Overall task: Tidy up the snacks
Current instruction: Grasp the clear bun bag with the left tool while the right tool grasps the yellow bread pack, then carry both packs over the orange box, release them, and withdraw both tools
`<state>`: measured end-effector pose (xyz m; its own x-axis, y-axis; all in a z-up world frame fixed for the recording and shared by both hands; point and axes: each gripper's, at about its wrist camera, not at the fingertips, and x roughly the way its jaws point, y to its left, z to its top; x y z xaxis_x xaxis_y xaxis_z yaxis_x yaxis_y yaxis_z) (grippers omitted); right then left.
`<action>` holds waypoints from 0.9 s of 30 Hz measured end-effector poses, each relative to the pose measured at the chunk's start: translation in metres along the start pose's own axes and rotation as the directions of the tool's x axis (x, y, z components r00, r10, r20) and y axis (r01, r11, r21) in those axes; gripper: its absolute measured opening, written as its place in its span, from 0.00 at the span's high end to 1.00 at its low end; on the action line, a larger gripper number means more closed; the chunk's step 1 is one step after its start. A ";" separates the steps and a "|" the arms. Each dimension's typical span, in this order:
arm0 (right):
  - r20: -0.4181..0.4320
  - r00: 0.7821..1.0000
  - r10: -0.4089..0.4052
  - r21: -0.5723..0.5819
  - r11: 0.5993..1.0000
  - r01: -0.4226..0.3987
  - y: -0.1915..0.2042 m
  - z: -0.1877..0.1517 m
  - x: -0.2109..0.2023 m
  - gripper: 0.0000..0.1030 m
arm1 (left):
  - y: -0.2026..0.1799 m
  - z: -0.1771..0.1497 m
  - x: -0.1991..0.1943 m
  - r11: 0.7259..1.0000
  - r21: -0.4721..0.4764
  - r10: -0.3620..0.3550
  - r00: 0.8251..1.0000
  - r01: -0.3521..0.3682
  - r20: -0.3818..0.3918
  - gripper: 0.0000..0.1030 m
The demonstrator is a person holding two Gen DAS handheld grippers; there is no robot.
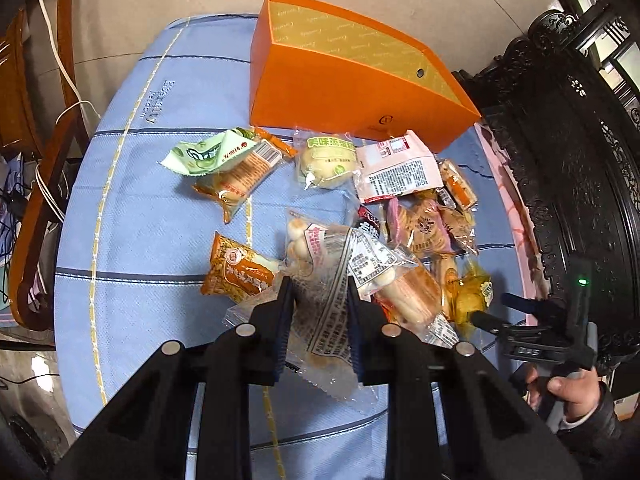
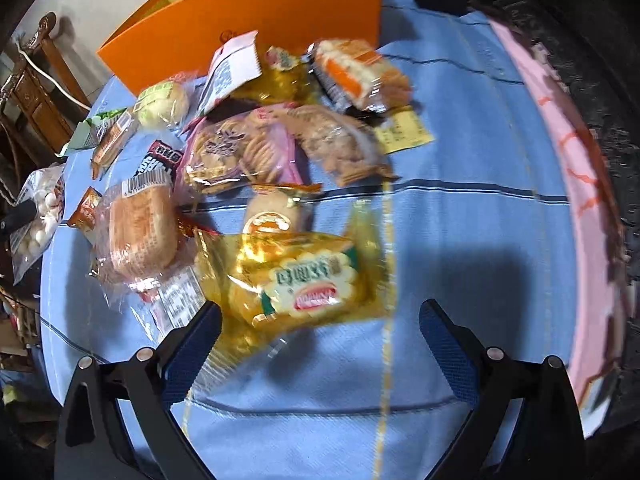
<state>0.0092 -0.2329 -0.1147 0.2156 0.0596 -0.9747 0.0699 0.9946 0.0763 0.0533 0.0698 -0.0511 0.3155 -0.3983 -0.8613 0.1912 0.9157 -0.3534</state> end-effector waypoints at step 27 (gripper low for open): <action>0.185 0.968 0.169 0.024 0.984 -0.176 -0.017 0.028 -0.053 0.45 | -0.021 0.010 -0.005 0.999 0.019 -0.045 0.999 0.045 0.017 0.76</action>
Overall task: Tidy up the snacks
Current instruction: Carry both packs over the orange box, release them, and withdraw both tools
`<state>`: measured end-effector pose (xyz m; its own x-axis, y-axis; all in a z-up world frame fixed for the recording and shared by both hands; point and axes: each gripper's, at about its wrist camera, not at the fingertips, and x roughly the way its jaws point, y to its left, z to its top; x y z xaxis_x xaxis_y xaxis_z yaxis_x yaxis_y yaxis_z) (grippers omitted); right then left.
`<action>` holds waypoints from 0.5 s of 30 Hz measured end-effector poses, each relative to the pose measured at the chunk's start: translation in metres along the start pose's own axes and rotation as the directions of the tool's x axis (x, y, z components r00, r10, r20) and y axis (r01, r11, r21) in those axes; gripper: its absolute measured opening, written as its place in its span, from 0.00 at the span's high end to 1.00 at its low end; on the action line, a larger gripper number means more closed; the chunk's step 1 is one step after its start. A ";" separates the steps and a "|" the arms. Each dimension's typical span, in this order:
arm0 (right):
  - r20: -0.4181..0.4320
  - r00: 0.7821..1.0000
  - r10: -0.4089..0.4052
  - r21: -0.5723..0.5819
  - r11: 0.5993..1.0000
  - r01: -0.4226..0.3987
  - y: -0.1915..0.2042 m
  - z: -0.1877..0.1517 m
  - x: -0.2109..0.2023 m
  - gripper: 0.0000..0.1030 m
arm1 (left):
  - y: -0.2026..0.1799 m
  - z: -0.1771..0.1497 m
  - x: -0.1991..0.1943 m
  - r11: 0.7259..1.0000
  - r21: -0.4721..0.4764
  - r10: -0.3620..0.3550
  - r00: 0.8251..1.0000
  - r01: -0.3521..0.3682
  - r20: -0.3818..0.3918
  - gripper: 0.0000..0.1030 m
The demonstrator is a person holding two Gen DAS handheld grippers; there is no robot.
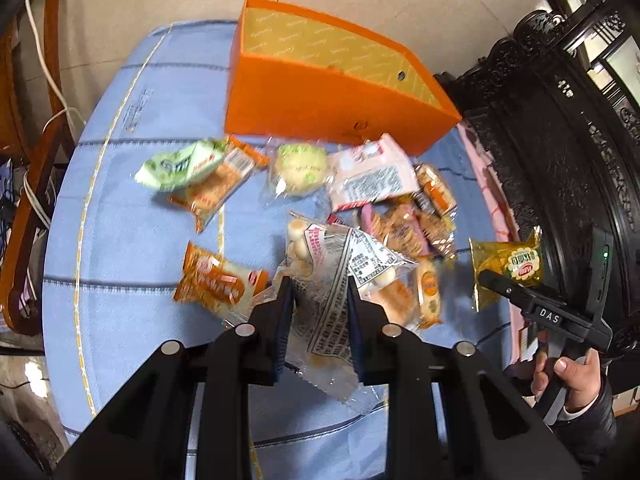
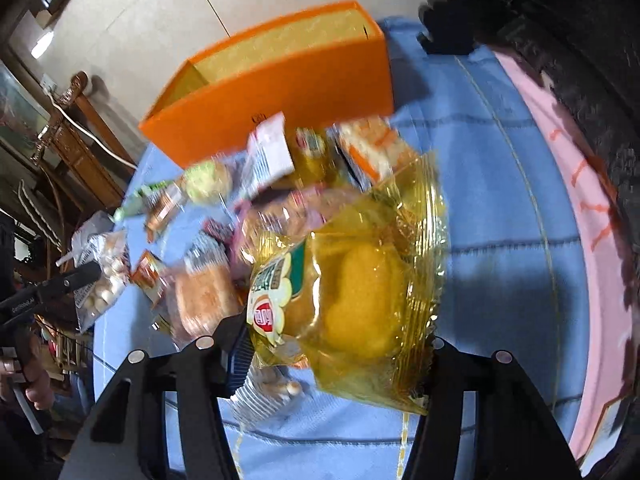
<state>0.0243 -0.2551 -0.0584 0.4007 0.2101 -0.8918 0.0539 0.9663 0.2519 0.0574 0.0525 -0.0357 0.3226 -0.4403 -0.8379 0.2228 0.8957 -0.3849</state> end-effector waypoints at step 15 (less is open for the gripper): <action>0.217 0.972 0.087 -0.072 0.995 -0.073 0.044 0.190 -0.014 0.45 | -0.058 0.167 -0.009 0.998 0.058 -0.014 0.976 0.001 0.217 0.76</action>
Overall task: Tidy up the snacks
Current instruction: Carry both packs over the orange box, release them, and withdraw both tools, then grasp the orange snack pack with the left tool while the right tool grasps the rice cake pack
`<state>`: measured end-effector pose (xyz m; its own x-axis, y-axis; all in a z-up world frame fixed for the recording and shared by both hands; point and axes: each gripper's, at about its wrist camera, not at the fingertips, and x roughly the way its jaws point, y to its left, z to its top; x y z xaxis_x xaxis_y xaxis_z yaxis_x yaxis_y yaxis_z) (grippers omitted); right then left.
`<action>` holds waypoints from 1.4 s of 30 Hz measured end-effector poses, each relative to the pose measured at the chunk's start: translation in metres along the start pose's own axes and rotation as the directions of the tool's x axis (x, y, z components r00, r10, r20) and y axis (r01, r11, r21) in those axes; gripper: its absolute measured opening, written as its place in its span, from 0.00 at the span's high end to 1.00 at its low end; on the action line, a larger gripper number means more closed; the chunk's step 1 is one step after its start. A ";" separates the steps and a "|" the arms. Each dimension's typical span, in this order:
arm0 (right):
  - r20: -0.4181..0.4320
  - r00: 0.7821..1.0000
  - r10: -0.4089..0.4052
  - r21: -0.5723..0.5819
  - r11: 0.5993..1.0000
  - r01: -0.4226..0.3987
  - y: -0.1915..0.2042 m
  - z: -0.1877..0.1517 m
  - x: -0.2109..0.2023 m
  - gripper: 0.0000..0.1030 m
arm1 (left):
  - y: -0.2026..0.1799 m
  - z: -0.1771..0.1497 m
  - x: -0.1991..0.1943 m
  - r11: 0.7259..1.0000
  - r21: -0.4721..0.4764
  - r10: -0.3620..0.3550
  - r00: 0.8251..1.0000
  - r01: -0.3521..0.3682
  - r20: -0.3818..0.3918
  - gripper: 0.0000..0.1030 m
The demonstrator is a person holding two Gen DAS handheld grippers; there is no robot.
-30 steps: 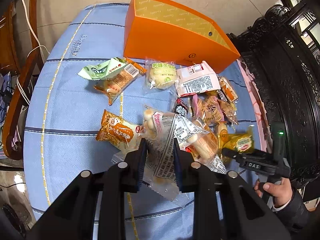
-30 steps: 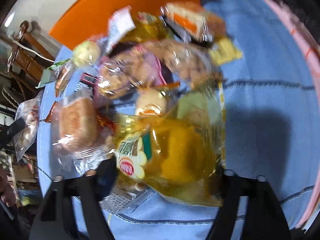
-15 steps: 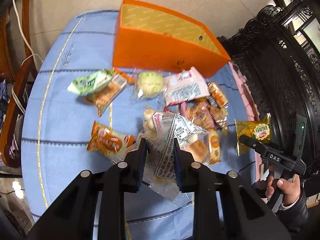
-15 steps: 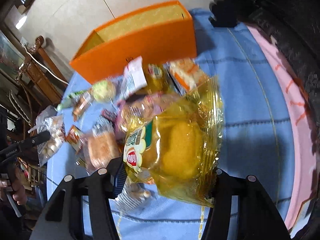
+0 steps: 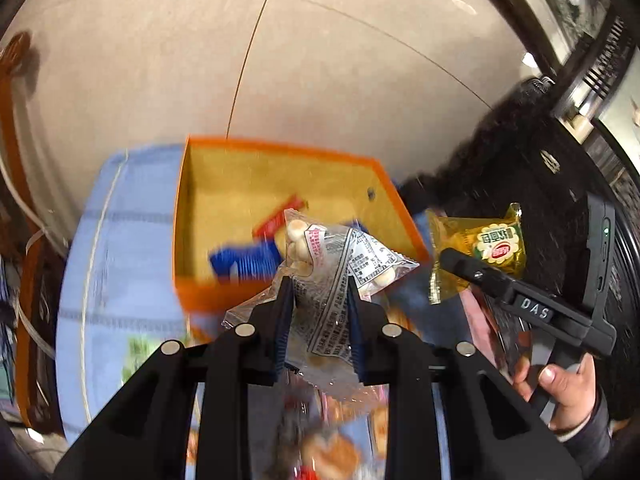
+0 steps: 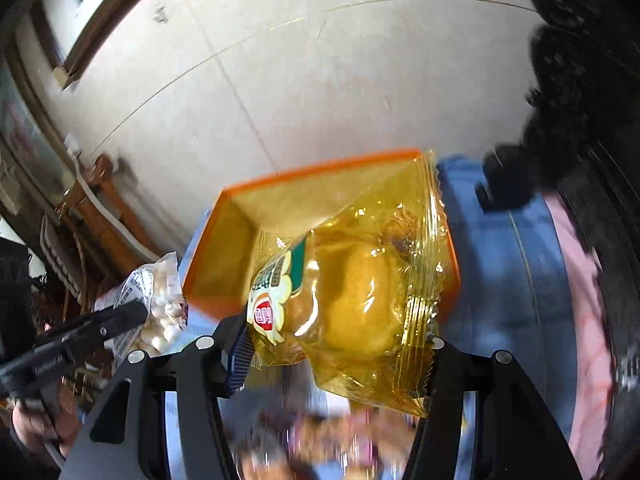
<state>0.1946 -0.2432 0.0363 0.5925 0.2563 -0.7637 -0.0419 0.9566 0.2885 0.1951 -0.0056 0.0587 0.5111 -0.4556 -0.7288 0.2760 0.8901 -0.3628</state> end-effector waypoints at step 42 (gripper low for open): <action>-0.236 0.951 -0.199 0.122 0.965 0.232 -0.061 -0.175 -0.023 0.07 | 0.089 -0.171 0.014 0.942 -0.031 0.315 0.914 -0.334 -0.255 0.08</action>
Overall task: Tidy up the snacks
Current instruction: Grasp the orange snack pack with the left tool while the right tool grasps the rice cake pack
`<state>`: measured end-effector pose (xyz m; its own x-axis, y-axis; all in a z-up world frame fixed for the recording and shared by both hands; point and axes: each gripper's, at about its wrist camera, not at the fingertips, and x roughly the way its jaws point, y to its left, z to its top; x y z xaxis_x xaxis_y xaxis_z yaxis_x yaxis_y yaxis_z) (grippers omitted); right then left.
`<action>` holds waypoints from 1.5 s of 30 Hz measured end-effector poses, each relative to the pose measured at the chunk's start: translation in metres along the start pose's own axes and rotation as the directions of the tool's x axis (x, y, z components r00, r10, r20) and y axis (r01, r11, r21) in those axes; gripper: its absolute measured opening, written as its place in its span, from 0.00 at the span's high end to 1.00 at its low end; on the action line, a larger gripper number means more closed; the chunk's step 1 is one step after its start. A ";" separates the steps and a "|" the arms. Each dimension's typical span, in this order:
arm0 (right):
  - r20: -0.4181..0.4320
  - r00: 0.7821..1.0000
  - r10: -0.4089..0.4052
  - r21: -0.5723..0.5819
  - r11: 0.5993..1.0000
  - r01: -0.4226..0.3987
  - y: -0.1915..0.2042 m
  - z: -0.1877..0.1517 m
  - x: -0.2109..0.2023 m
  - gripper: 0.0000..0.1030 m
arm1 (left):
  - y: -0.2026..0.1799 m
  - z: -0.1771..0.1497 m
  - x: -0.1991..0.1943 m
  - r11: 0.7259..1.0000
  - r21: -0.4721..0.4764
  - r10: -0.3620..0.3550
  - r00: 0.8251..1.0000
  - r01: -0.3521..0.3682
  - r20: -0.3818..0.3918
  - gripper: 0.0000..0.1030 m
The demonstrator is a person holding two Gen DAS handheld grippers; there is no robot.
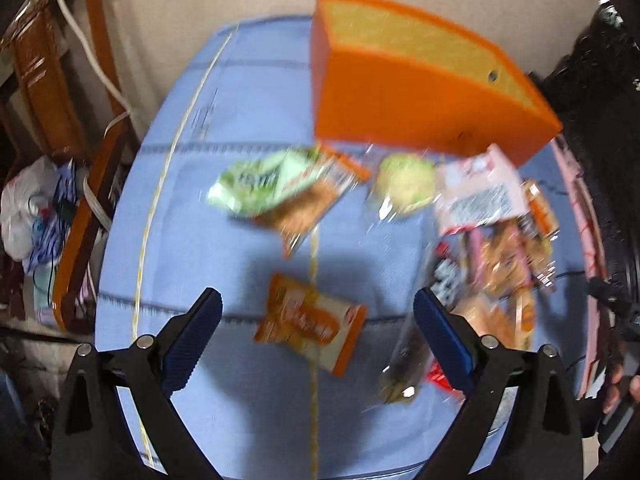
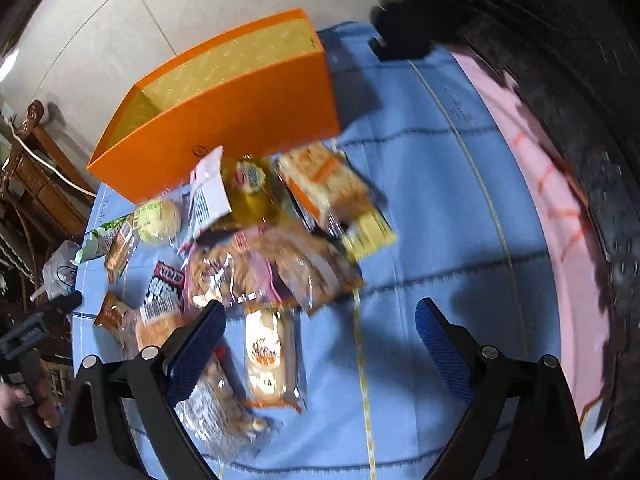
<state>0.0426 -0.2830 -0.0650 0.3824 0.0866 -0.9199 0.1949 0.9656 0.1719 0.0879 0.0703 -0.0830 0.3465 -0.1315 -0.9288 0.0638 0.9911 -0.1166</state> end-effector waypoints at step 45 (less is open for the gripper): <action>-0.106 0.989 -0.102 -0.141 0.986 0.086 0.048 -0.038 0.045 0.07 | -0.004 -0.018 0.010 0.999 0.040 -0.035 0.999 0.036 -0.026 0.51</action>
<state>0.0345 -0.2237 -0.1119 0.2625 0.0134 -0.9648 0.0977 0.9944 0.0404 0.0744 0.0657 -0.0982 0.3191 -0.1658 -0.9331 0.1140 0.9841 -0.1358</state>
